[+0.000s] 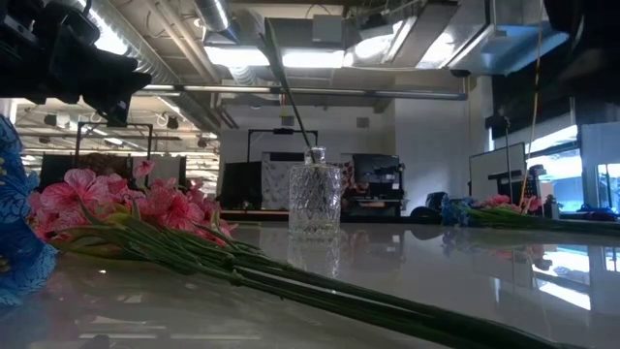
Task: Sort flowers into vase by color
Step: Adjust the purple vase
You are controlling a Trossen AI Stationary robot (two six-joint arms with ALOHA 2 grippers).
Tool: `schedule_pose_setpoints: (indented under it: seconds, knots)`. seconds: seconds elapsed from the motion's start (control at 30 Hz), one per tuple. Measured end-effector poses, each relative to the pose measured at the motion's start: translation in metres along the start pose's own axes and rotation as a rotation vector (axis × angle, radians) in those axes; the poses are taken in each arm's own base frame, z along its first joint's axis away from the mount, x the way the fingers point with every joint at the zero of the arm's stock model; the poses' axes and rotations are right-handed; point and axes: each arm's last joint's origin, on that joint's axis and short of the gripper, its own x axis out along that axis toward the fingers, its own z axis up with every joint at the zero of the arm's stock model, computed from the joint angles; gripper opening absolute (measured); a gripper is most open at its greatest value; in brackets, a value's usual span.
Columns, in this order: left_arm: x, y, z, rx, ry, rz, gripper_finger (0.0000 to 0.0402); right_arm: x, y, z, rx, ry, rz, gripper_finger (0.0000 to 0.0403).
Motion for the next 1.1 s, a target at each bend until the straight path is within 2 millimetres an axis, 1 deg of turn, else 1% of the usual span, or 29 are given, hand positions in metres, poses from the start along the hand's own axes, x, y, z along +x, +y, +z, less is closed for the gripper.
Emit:
schedule_pose_setpoints:
  seconds: [0.1, 0.2, 0.4, 0.5, 0.63, 0.87, 1.1]
  knots:
    - [0.0, 0.0, 0.0, 0.0, 0.0, 0.0, 0.0124, -0.009, -0.001, 0.002, -0.003, -0.069, -0.057, 0.0176]
    - [0.0, 0.0, 0.0, 0.0, 0.0, 0.0, 0.0124, -0.014, -0.007, 0.007, -0.013, -0.102, -0.1, 0.0176]
    - [0.0, 0.0, 0.0, 0.0, 0.0, 0.0, 0.0124, -0.018, -0.034, 0.023, -0.031, -0.097, -0.146, 0.0176]
    - [0.0, 0.0, 0.0, 0.0, 0.0, 0.0, 0.0124, -0.017, -0.048, 0.028, -0.045, -0.066, -0.13, 0.0176]
    - [0.0, 0.0, 0.0, 0.0, 0.0, 0.0, 0.0124, -0.014, -0.06, 0.035, -0.033, -0.038, -0.107, 0.0176]
    - [0.0, 0.0, 0.0, 0.0, 0.0, 0.0, 0.0124, -0.01, -0.059, 0.045, -0.057, -0.033, -0.099, 0.0176]
    - [0.0, 0.0, 0.0, 0.0, 0.0, 0.0, 0.0124, -0.01, -0.059, 0.047, -0.051, -0.058, -0.096, 0.0179]
